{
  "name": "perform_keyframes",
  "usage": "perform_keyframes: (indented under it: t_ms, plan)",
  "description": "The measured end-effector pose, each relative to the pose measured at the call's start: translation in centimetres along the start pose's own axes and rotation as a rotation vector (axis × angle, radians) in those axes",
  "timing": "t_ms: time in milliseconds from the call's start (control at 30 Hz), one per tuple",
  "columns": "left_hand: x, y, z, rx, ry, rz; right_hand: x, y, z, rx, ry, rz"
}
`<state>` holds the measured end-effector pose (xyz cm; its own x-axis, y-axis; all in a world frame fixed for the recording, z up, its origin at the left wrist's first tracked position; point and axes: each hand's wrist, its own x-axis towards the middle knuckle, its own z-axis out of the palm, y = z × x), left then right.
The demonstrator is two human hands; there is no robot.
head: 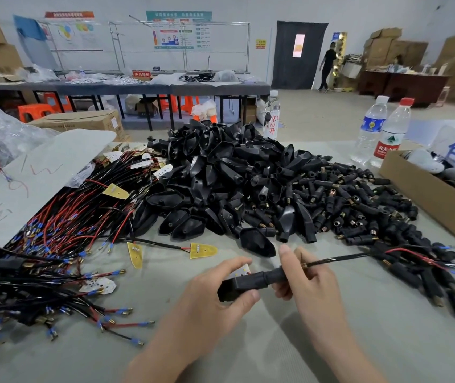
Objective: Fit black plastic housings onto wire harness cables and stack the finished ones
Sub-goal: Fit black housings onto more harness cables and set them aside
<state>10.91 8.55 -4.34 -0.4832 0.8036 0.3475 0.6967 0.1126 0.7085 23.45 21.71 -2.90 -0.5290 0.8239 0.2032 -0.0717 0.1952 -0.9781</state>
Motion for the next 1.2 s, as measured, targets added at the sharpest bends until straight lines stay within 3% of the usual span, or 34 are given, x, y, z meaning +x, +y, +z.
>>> perform_keyframes:
  t_ms: [467,567,767,1200]
  plan:
    - [0.0,0.5,0.2,0.053,-0.012,0.036,-0.9,0.9,0.3,-0.196,-0.141,0.057]
    - [0.1,0.5,0.3,0.039,0.025,0.03,-1.0,0.6,0.5,-0.087,-0.184,0.061]
    - [0.3,-0.5,-0.1,0.065,0.114,-0.038,-0.2,0.0,0.7,0.288,-0.053,0.174]
    - [0.5,-0.8,-0.4,0.081,0.117,-0.074,0.8,0.1,-0.1,0.175,0.107,0.071]
